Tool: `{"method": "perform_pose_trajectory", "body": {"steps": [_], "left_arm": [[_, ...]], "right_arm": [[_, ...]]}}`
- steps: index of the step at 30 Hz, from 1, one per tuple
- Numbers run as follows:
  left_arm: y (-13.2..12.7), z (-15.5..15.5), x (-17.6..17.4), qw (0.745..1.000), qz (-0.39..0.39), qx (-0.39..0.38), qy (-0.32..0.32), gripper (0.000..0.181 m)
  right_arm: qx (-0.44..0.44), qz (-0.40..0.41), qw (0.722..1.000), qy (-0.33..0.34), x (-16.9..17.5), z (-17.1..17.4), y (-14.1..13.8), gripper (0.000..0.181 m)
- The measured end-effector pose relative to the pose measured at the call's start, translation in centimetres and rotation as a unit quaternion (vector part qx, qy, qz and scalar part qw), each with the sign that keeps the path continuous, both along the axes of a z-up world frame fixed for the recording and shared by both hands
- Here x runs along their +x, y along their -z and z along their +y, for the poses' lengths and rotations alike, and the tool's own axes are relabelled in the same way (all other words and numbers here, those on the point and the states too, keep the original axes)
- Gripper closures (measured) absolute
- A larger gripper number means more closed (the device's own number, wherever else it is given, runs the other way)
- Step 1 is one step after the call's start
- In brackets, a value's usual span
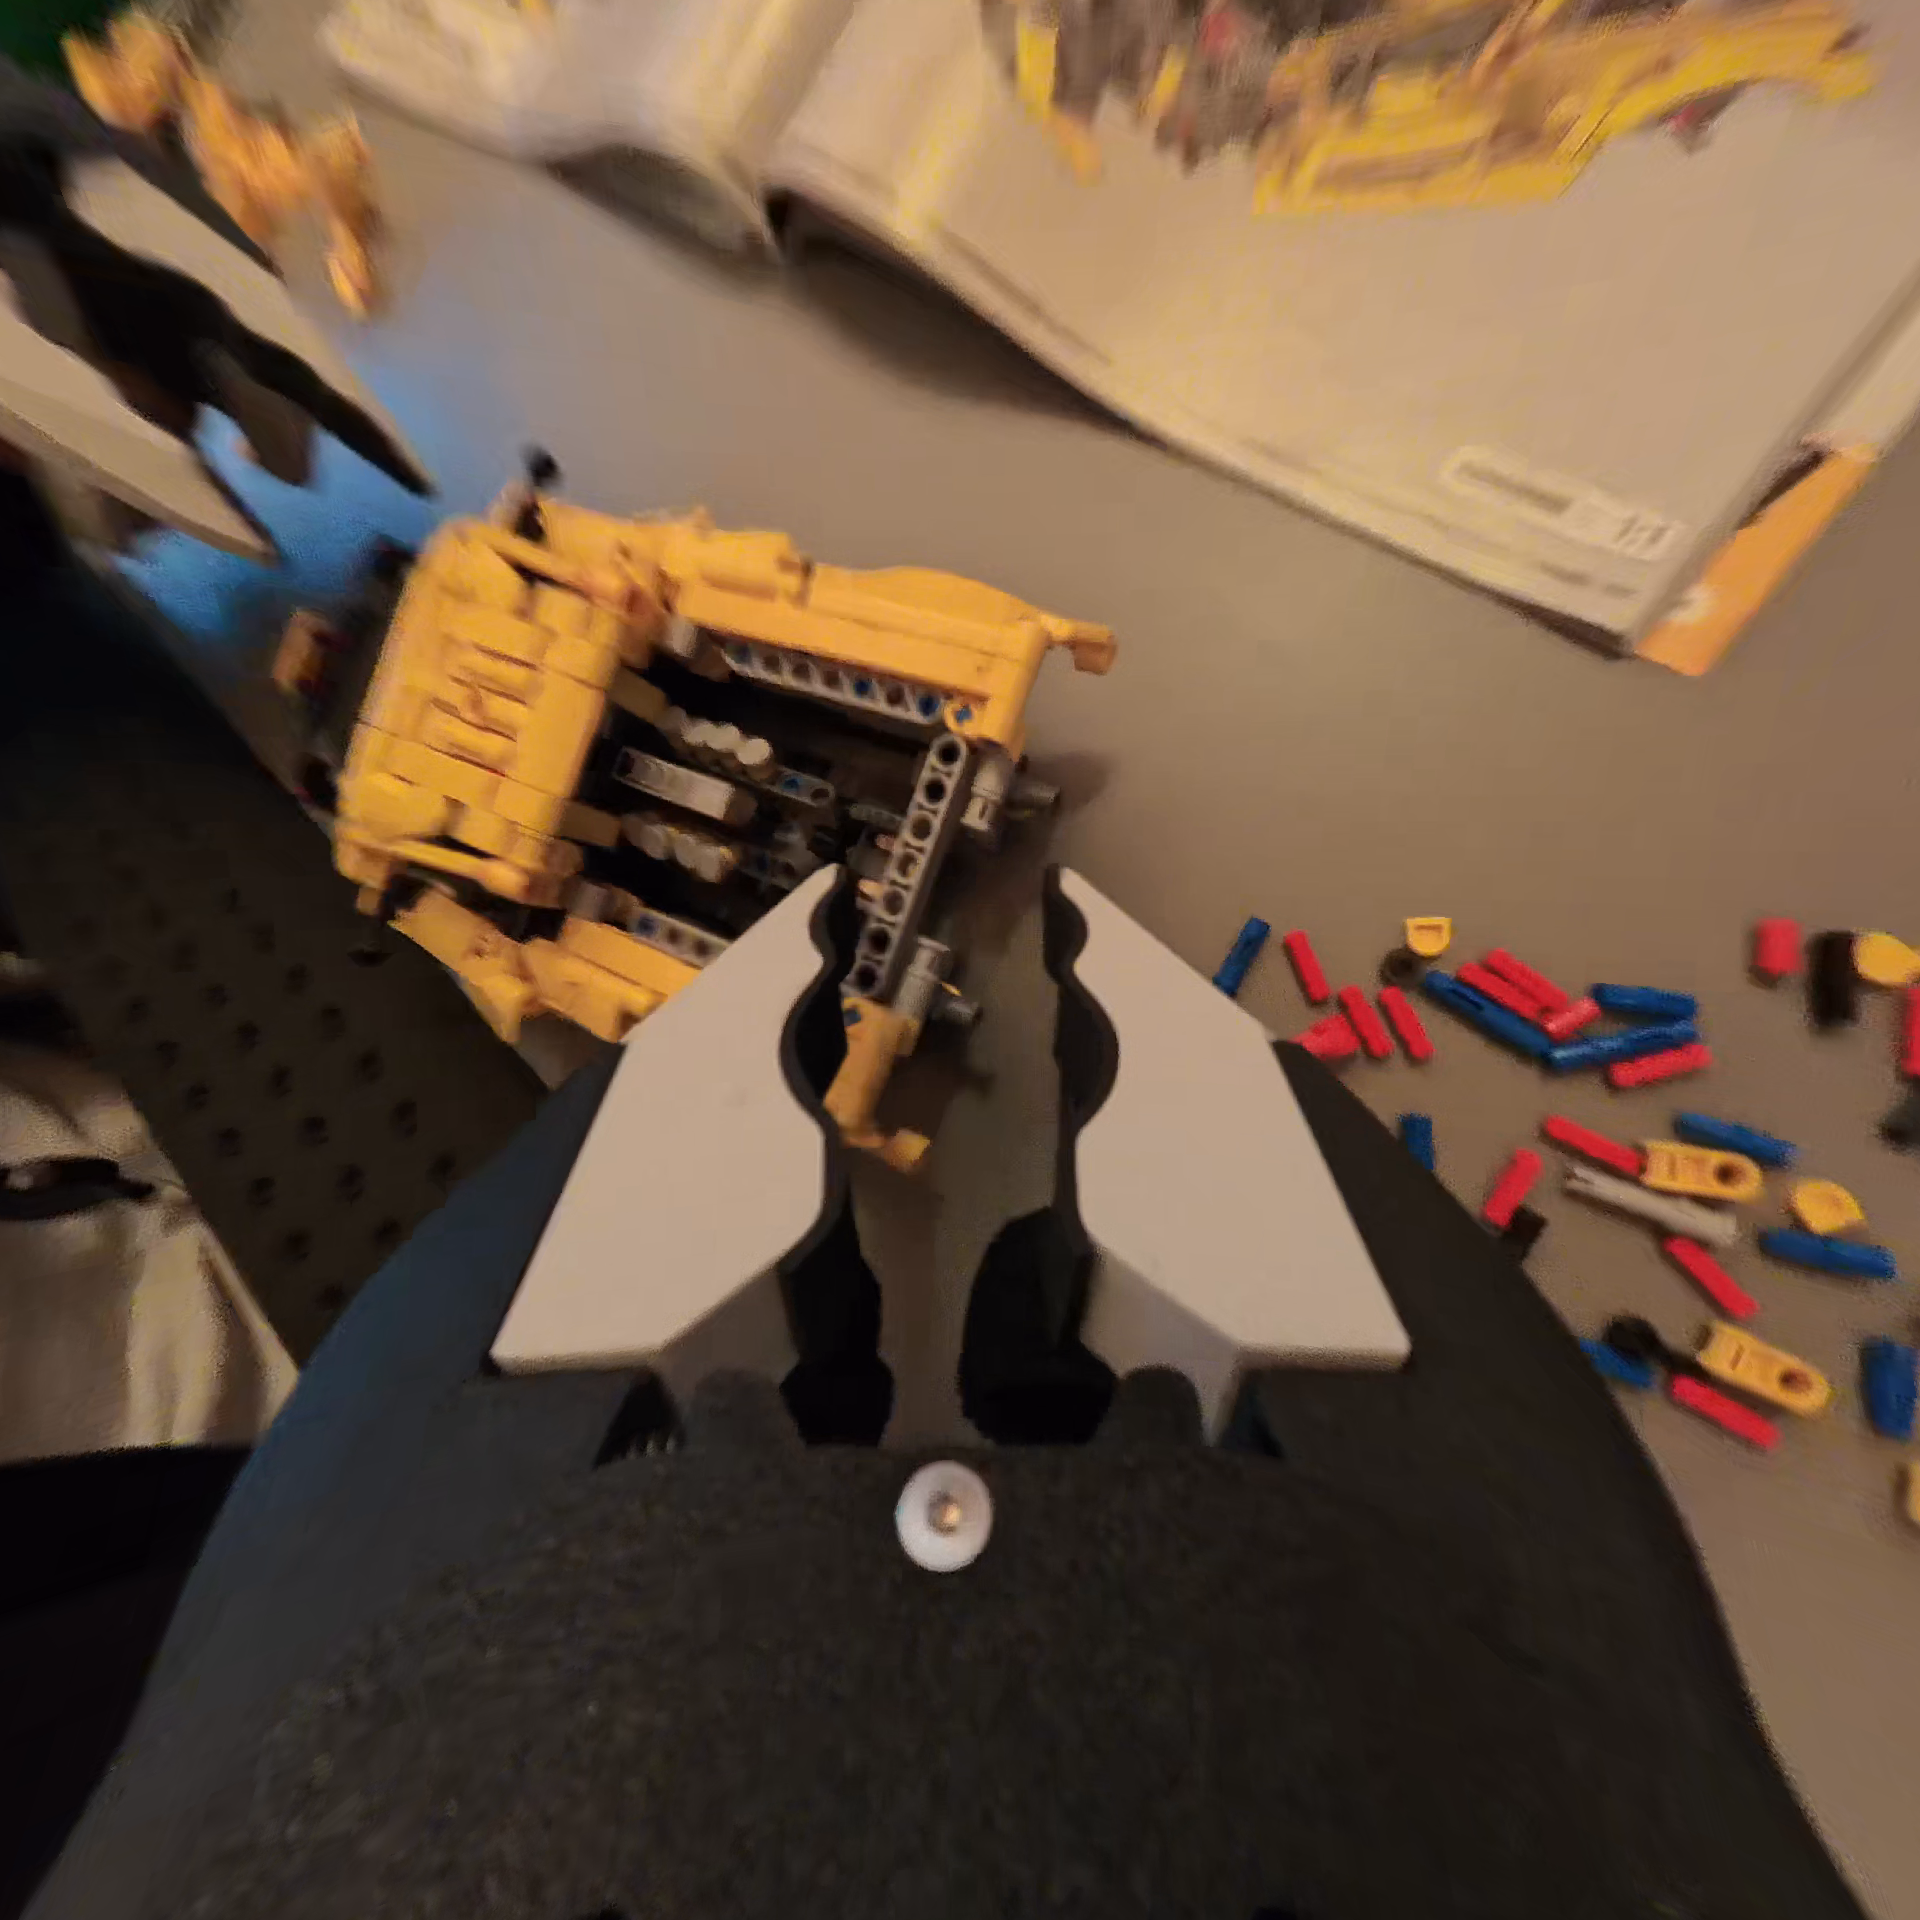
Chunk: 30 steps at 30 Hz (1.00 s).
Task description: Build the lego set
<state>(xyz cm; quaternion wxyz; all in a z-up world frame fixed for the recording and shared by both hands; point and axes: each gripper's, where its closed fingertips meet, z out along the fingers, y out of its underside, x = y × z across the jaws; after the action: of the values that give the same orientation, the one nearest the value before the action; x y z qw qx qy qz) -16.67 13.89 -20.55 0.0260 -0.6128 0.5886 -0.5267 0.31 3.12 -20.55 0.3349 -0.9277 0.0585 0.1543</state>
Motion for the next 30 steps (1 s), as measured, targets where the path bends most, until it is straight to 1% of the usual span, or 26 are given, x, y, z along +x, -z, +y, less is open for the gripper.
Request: {"method": "perform_pose_trajectory", "body": {"steps": [1,2,3,4,5,6,7,8,9,10,12,14,17,18,20,22,23,25,26,27,30], "left_arm": [[0.4,1.3,0.1,0.999,-0.022,0.042,-0.005,0.133],[0.5,2.0,0.2,0.997,-0.044,0.064,-0.006,0.132],[0.5,2.0,0.3,0.996,-0.057,0.065,0.002,0.132],[0.6,1.8,0.4,0.997,-0.057,0.057,0.012,0.132],[0.9,1.4,0.5,0.997,-0.050,0.048,0.022,0.132],[1.3,0.9,0.5,0.998,-0.043,0.040,0.036,0.132],[1.6,0.5,0.5,0.998,-0.033,0.036,0.045,0.133],[1.6,0.1,0.5,0.997,-0.028,0.039,0.055,0.133],[1.8,-0.1,0.5,0.997,-0.028,0.048,0.057,0.136],[2.2,-0.3,0.3,0.996,-0.018,0.059,0.061,0.143],[2.9,-1.6,-0.7,0.994,0.004,0.071,0.089,0.150],[3.2,-1.4,-0.8,0.991,0.007,0.113,0.067,0.151],[3.3,-0.6,-1.4,0.992,0.024,0.118,0.043,0.152],[3.3,-0.2,-1.5,0.992,0.028,0.116,0.030,0.152],[3.3,0.0,-1.9,0.992,0.034,0.120,0.016,0.152],[3.3,-0.1,-2.4,0.991,0.041,0.129,0.006,0.153],[3.3,-0.1,-2.6,0.991,0.045,0.126,-0.012,0.153],[3.3,0.0,-2.8,0.991,0.047,0.112,-0.054,0.153],[3.3,0.1,-2.9,0.990,0.051,0.109,-0.073,0.153],[3.3,0.1,-3.0,0.988,0.054,0.115,-0.088,0.153],[3.2,0.1,-3.2,0.977,0.061,0.154,-0.133,0.155]], "right_arm": [[0.039,0.006,0.999,0.016,-0.2,-0.2,-1.5,0.140],[0.061,0.000,0.998,0.023,-0.7,-0.7,-2.4,0.133],[0.047,-0.020,0.998,0.031,-1.3,-1.6,-2.1,0.128],[0.010,-0.040,0.998,0.041,-1.9,-2.9,-0.9,0.119],[-0.032,-0.045,0.997,0.048,-2.9,-4.2,0.5,0.109],[-0.056,-0.037,0.996,0.061,-3.8,-5.0,1.4,0.105],[-0.048,-0.015,0.996,0.075,-4.8,-5.0,1.7,0.105],[-0.029,0.006,0.995,0.091,-5.5,-4.5,1.6,0.095],[-0.022,0.009,0.995,0.099,-5.7,-4.1,1.6,0.089],[-0.024,-0.001,0.995,0.098,-5.7,-3.9,1.7,0.091],[-0.016,-0.006,0.996,0.092,-5.7,-3.0,1.8,0.090],[0.002,-0.006,0.997,0.078,-5.5,-1.7,1.8,0.083],[0.002,-0.024,0.999,0.036,-5.2,0.4,1.8,0.079],[-0.001,-0.028,0.999,0.036,-5.0,0.8,1.9,0.084],[-0.014,-0.021,0.997,0.069,-4.7,0.3,1.9,0.093],[0.002,0.017,0.995,0.094,-6.2,-0.3,1.3,0.099],[0.009,0.032,0.995,0.096,-7.4,-0.5,1.3,0.102],[0.017,0.050,0.997,0.051,-11.1,-0.2,1.7,0.101],[0.012,0.042,0.999,0.031,-12.3,0.0,2.2,0.099],[0.021,0.027,0.999,0.016,-13.1,0.4,2.2,0.096],[0.091,0.000,0.996,-0.011,-14.3,2.2,0.5,0.095]]}}
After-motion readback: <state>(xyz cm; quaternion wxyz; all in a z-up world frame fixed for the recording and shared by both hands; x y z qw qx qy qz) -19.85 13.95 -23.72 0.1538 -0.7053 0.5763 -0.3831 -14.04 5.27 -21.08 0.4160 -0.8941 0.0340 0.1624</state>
